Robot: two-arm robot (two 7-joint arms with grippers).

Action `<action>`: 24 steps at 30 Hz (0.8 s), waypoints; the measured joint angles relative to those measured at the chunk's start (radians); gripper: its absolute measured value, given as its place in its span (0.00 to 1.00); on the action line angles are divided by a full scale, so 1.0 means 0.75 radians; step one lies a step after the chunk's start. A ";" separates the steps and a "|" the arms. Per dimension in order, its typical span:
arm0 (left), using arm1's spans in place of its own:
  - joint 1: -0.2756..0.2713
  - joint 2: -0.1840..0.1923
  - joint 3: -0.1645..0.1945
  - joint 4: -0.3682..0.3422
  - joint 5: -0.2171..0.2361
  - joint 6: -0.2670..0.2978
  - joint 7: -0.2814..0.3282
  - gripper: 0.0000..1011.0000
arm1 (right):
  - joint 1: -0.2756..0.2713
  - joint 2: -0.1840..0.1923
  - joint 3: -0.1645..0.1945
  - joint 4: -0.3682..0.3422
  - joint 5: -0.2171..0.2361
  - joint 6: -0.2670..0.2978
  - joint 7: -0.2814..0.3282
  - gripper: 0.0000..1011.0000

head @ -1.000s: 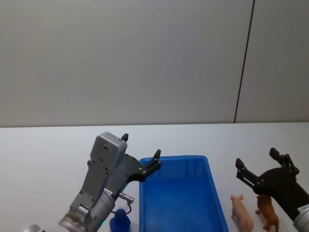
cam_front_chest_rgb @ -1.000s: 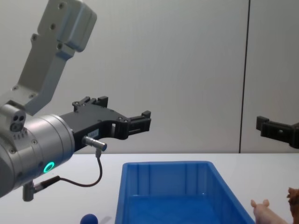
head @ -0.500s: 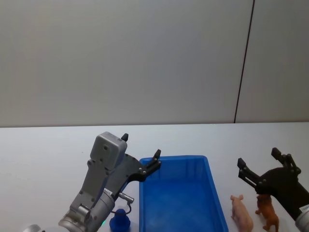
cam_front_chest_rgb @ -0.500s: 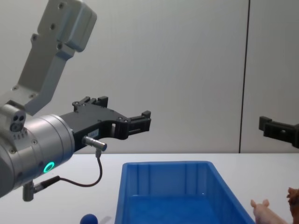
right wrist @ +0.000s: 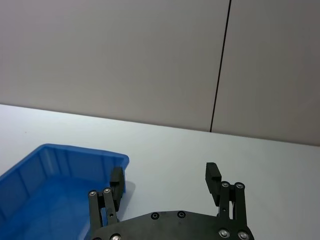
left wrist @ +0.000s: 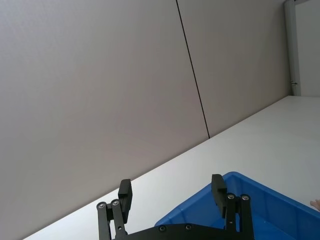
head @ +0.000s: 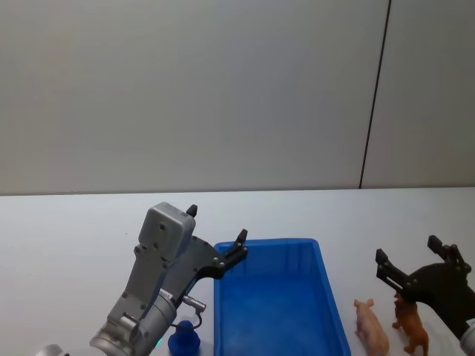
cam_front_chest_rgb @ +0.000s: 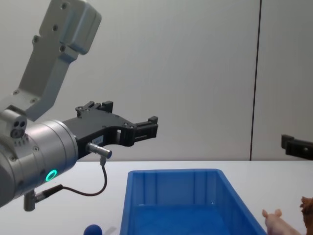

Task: Pick up the two dolls from the table and place them into the box.

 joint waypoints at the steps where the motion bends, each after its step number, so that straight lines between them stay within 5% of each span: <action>1: 0.000 0.000 0.000 0.000 0.000 0.000 0.000 0.99 | 0.000 0.000 0.001 0.000 0.000 0.010 -0.004 0.99; 24: 0.000 0.000 0.000 0.000 0.000 0.000 0.000 0.99 | -0.044 0.005 0.013 -0.012 -0.011 0.246 -0.100 0.99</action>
